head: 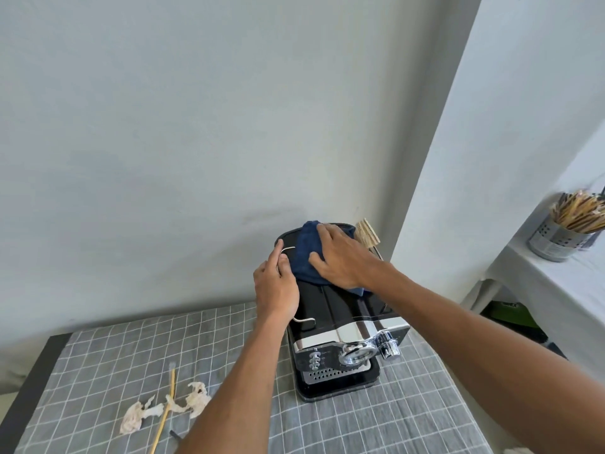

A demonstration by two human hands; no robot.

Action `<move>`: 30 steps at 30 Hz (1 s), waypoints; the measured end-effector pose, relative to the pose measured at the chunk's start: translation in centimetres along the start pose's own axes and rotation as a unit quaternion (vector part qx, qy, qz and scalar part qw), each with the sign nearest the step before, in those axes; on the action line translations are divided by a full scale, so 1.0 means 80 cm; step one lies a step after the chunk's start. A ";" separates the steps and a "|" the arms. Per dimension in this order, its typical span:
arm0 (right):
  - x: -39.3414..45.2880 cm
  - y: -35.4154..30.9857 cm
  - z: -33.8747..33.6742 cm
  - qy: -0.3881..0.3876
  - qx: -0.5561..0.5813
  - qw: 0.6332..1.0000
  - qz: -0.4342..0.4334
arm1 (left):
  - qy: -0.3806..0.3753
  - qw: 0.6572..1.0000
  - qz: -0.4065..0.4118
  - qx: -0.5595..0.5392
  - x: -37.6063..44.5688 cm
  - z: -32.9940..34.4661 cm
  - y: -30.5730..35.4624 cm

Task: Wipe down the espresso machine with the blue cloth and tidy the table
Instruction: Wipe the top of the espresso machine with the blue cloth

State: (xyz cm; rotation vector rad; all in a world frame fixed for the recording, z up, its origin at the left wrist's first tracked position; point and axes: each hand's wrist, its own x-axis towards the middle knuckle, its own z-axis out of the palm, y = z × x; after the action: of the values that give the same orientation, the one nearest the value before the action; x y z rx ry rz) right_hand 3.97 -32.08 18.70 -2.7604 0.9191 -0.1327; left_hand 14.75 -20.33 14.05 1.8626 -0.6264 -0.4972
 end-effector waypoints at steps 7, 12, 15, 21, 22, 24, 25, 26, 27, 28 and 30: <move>-0.024 -0.005 0.008 0.008 -0.024 0.995 -0.095 | 0.001 1.000 -0.007 0.019 0.000 -0.003 0.002; -0.021 -0.005 0.012 -0.020 -0.047 0.991 -0.124 | -0.002 0.999 -0.022 0.025 -0.002 -0.004 0.002; 0.007 0.002 0.003 -0.041 -0.048 0.992 -0.112 | -0.001 1.000 -0.024 0.020 -0.002 -0.004 0.000; 0.038 -0.001 0.007 -0.037 -0.016 0.999 0.003 | 0.003 0.999 -0.024 0.022 0.001 -0.002 0.000; 0.033 -0.003 0.010 -0.031 -0.013 0.999 0.011 | 0.002 1.000 -0.022 0.020 0.001 -0.002 0.000; 0.015 -0.006 0.013 -0.022 0.001 1.000 0.017 | 0.004 1.000 -0.023 0.017 0.002 -0.002 0.001; 0.003 -0.007 0.014 -0.019 0.012 1.000 0.017 | 0.006 1.000 -0.024 0.017 0.003 -0.001 0.001; -0.011 -0.008 0.015 -0.015 0.022 1.000 0.015 | 0.007 0.999 -0.026 0.018 0.003 -0.001 0.002; -0.027 -0.008 0.016 -0.010 0.026 1.000 0.011 | 0.008 0.999 -0.026 0.019 0.003 -0.001 0.002; -0.045 -0.008 0.017 -0.005 0.024 1.000 0.003 | 0.010 0.999 -0.027 0.021 0.003 -0.001 0.002; -0.081 -0.010 0.021 -0.004 0.015 1.000 -0.024 | 0.012 0.999 -0.030 0.022 0.003 -0.001 0.002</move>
State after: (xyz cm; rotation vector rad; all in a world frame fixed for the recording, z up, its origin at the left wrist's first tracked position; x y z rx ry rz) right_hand -0.49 -27.24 17.21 -2.7543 0.8439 -0.1430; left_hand 14.96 -20.45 14.20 1.9315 -0.5713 -0.5038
